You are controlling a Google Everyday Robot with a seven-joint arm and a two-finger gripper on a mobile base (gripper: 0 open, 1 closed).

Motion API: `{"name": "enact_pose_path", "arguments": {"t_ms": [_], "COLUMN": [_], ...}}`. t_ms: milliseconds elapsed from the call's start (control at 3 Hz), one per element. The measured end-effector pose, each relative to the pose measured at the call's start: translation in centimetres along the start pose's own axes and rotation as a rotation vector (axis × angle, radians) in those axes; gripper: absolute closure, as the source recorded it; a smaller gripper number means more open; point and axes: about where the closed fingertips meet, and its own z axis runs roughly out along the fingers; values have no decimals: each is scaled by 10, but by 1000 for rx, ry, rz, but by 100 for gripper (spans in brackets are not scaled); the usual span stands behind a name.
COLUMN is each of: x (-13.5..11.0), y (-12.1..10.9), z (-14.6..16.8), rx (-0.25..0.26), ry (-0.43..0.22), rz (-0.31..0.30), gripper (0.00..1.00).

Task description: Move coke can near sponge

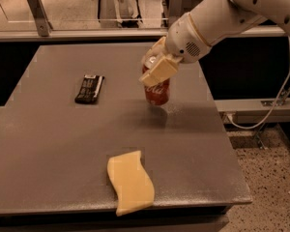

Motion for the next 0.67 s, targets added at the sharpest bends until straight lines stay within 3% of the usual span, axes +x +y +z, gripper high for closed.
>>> {"name": "enact_pose_path", "arguments": {"t_ms": [667], "x": [-5], "y": [75], "z": [-8], "rx": [-134], "ry": [-69], "rz": [-24], "gripper": [100]}}
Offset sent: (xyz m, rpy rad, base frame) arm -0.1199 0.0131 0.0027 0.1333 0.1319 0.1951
